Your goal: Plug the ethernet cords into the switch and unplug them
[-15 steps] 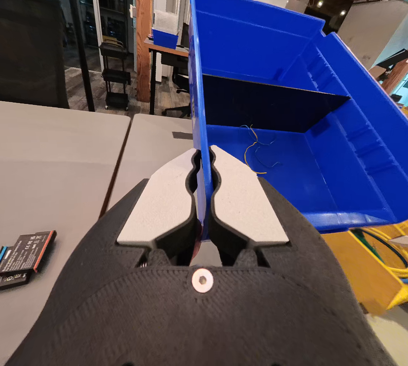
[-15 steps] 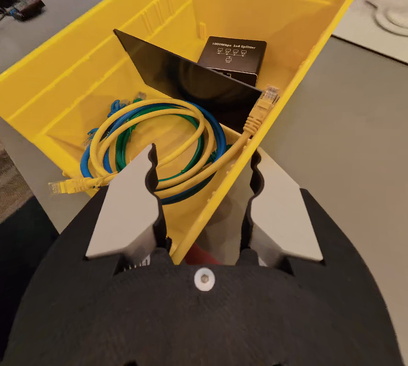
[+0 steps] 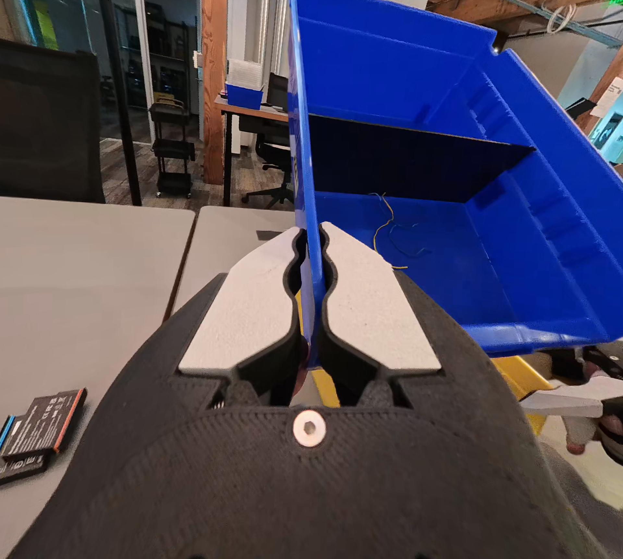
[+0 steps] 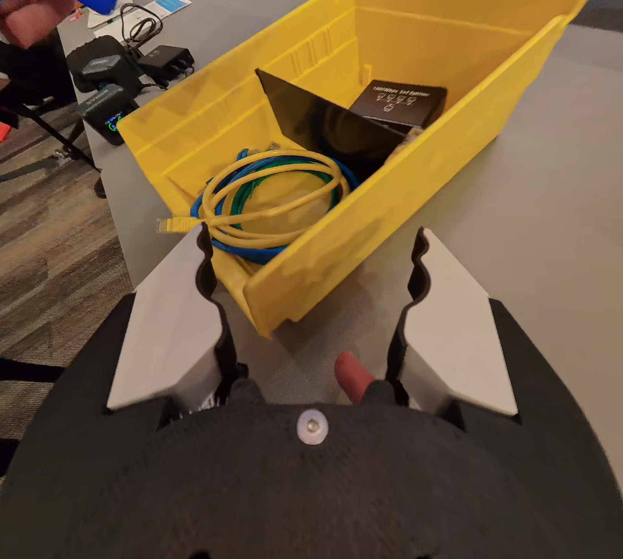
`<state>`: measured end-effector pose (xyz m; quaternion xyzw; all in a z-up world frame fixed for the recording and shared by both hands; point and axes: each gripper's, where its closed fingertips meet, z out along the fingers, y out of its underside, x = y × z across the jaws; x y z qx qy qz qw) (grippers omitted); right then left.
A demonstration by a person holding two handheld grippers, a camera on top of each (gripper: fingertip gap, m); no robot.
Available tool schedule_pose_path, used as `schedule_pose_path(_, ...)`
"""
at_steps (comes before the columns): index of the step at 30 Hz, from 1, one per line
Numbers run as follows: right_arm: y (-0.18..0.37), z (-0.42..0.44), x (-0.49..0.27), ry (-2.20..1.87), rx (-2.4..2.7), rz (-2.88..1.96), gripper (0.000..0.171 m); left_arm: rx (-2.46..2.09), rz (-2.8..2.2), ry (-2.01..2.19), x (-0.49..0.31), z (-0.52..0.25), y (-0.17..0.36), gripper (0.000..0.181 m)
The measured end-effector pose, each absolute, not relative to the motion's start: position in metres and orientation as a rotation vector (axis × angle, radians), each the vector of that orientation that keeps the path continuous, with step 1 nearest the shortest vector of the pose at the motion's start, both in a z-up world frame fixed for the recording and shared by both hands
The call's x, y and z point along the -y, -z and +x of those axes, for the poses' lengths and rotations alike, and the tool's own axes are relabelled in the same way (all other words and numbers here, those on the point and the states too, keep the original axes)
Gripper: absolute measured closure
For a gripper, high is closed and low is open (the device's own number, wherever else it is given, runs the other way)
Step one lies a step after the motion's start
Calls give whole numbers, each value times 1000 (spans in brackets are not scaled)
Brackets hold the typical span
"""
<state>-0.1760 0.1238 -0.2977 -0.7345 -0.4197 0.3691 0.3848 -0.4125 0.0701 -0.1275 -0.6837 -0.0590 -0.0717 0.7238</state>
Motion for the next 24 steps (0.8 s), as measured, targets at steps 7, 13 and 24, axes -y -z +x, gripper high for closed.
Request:
schedule_pose_path(7,225,-98,-149,-992,953,-1687,57,21,-1555,172,-101,-342,110,176)
schedule_pose_path(13,173,-15,-134,-989,921,-1480,51,-95,-1600,181,-148,-236,119,176)
schedule_pose_path(24,178,123,-171,-700,560,-1656,56,-188,-1804,439,-205,-24,188,176)
